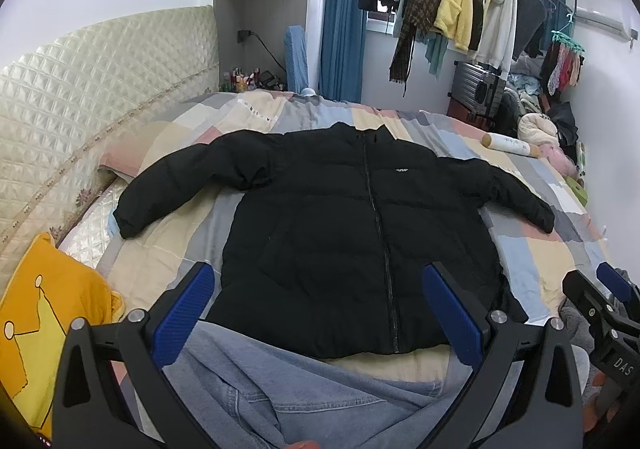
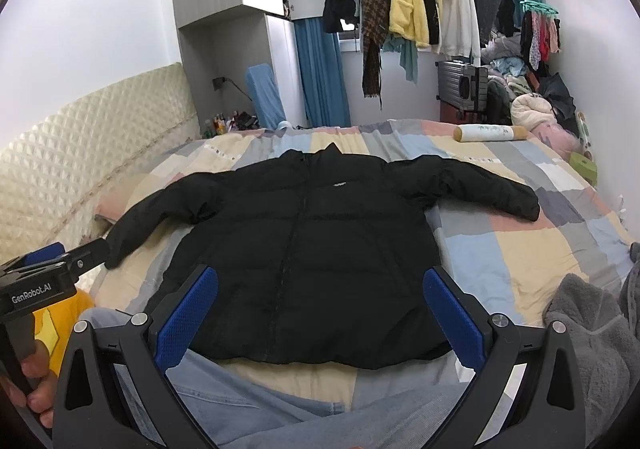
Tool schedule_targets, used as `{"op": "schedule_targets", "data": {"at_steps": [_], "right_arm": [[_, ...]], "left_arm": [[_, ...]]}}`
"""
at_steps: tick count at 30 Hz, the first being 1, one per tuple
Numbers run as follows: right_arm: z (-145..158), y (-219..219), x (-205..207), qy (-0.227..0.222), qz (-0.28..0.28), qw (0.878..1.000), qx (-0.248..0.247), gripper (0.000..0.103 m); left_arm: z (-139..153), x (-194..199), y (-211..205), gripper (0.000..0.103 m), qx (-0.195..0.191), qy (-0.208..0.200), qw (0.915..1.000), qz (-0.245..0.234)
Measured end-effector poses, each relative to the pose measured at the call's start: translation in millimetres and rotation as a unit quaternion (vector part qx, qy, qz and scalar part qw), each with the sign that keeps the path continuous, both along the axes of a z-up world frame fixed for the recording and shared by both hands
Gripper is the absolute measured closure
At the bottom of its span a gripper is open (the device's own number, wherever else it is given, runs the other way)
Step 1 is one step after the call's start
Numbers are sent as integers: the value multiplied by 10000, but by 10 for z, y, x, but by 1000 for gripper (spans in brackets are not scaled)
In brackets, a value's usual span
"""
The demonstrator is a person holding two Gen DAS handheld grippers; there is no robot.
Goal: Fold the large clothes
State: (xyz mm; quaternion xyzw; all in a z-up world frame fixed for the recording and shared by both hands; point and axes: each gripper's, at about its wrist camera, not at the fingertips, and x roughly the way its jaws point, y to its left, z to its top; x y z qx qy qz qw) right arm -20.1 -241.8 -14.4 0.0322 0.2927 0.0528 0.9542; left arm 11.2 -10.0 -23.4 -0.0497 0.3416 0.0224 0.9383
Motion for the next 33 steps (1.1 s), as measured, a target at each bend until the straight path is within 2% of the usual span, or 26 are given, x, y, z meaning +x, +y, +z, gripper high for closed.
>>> {"op": "schedule_targets", "data": {"at_steps": [8, 16, 33], "right_arm": [[-76, -8, 139, 53, 74, 9999, 44, 0], [-250, -1, 261, 74, 147, 9999, 20, 0], [-393, 1, 269, 139, 168, 9998, 18, 0]], "left_arm": [[-109, 115, 60, 0, 10, 27, 10000, 94], [-209, 190, 26, 0, 82, -181, 9997, 123], [-342, 245, 9, 0, 65, -71, 9999, 91]]}}
